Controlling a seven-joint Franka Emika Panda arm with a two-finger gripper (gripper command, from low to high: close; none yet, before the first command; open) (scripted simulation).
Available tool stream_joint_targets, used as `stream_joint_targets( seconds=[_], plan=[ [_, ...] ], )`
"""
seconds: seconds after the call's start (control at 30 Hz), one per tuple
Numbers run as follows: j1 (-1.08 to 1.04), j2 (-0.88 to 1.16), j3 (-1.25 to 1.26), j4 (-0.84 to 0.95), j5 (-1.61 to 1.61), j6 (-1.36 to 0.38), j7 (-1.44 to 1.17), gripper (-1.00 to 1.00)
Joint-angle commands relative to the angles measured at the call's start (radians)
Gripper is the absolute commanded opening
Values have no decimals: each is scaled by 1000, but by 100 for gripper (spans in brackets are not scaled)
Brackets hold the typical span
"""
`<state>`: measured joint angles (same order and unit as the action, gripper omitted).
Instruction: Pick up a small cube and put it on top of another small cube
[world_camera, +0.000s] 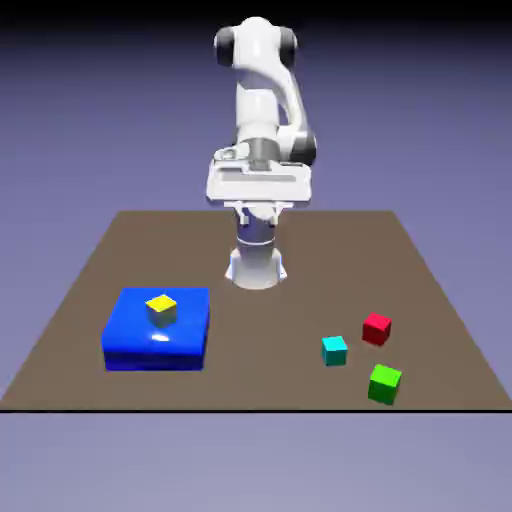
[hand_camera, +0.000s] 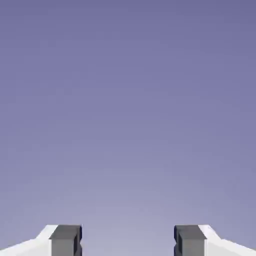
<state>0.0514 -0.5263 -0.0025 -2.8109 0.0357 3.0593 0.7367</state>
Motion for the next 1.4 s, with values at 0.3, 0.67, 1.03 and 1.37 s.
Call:
stream_joint_targets(
  seconds=[0.3,0.67,1.03,1.37],
  plan=[
    [326,362,-21,-8,296,185,-36,0],
    [677,752,-43,-16,614,384,-75,0],
    [489,1031,64,96,395,546,63,-100],
    [644,756,-25,18,570,353,-89,-100]
  ],
)
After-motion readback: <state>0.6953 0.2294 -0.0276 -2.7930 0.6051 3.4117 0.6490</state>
